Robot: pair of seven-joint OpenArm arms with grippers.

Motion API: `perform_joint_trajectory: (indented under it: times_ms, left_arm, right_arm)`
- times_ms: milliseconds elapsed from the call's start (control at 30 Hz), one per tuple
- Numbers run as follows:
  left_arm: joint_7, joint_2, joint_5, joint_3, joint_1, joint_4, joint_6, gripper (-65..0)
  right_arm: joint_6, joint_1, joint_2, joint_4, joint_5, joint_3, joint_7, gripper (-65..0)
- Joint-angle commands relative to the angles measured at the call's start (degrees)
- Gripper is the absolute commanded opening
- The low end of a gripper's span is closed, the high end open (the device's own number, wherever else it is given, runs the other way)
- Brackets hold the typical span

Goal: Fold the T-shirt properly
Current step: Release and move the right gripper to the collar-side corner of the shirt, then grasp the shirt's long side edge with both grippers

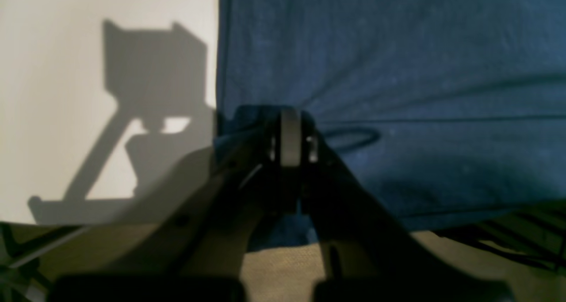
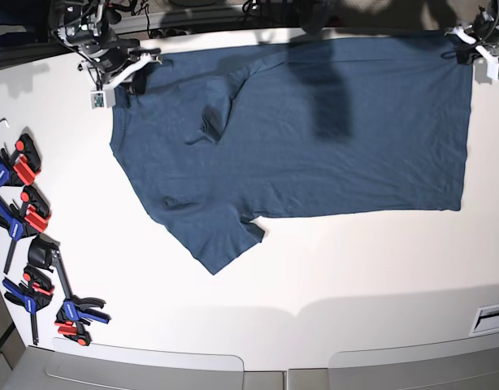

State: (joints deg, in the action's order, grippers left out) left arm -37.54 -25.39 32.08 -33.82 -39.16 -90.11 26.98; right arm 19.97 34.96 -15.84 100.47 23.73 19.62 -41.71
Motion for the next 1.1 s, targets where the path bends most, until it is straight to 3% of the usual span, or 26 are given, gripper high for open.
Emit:
perform_joint_trajectory:
  times_ms: [0,333,400,533,633,833,933,1067]
  left_arm:
    - [0.3,-0.9,-0.4,-0.7,-0.1,-0.5,-0.9,-65.0]
    - [0.3,-0.9,1.2,-0.7,0.1,-10.8,-0.9,-65.0]
    - [0.3,-0.9,1.2,-0.7,0.1,-13.4,-0.9,-58.2]
    - [1.6,-0.9,1.2,-0.7,0.1,-16.1,-0.9,-44.1]
    - [2.0,-0.8,1.2,-0.7,0.1,-16.1,-0.9,-41.9]
    - [2.0,-0.8,1.0,-0.7,0.1,-16.1,-0.9,-41.9]
    - [2.0,-0.8,1.0,-0.7,0.1,-16.1,-0.9,-41.9]
    - [2.0,-0.8,1.0,-0.7,0.1,-16.1,-0.9,-41.9]
  right_arm:
    - [-0.2,0.4,-0.3,1.5,0.0,0.3,-1.0,-65.0]
    - [-0.2,0.0,-0.3,19.3,-1.1,0.3,-1.8,-65.0]
    - [-0.2,-0.9,-0.3,22.4,-2.9,0.3,-1.2,-63.5]
    - [-0.3,-5.6,-0.2,23.7,-8.6,0.3,3.5,-38.8]
    - [-0.5,-10.2,-0.2,22.7,-15.0,0.3,8.9,-35.5]
    - [-0.5,-21.8,-0.4,10.8,-15.2,0.2,10.4,-34.8]
    - [0.0,-27.7,-0.4,-0.8,-12.3,0.2,10.2,-27.4]
    - [4.9,-36.0,-1.0,-18.8,-6.6,0.2,10.2,-25.5]
